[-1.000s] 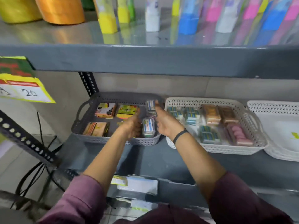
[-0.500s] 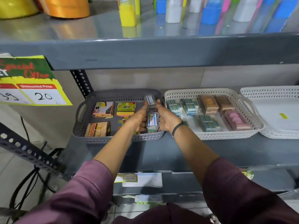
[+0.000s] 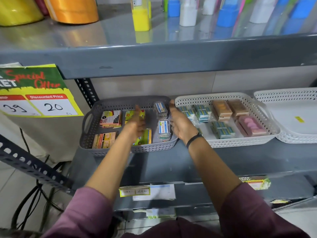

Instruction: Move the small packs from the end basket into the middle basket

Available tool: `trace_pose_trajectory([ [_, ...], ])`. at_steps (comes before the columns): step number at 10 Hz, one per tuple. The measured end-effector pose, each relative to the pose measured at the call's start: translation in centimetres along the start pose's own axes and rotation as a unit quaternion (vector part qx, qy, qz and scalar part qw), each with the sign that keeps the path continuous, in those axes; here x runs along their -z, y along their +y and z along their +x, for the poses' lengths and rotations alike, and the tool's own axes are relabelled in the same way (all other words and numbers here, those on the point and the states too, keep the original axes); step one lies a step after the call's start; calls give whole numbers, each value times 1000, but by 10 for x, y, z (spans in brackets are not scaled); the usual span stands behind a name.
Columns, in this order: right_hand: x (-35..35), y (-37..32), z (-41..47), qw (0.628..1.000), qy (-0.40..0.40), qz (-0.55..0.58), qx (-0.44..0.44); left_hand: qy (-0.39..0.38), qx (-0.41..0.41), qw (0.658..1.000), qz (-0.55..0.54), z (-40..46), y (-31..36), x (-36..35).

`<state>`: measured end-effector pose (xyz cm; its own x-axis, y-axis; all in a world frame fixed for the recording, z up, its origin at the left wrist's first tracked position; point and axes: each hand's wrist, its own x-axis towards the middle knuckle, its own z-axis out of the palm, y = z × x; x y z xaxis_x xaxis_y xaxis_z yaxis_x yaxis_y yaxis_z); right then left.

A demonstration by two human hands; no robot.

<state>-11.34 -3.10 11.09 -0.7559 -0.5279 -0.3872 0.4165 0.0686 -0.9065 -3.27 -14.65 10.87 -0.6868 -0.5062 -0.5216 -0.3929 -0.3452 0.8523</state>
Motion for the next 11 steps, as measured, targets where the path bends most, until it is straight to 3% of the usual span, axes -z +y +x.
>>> trace_pose_trajectory([
  [1, -9, -2, -8, 999, -29, 2, -14, 68, -33, 997, -26, 2, -2, 32],
  [2, -38, 1, -21, 986, -101, -95, -90, 107, -6, 993, 56, 2, -11, 58],
  [4, -58, 11, -12, 955, -92, -258, -109, 73, 42, 993, 87, -3, -12, 54],
  [6, -71, 23, 3, 970, -106, -171, -139, 38, 61, 995, 67, -6, -10, 50],
  [9, -67, 27, 13, 980, -77, -115, -142, 50, 65, 996, 41, -6, -7, 45],
  [11, -48, 19, -5, 988, -60, -112, -87, 154, -65, 975, 145, -5, -20, 43],
])
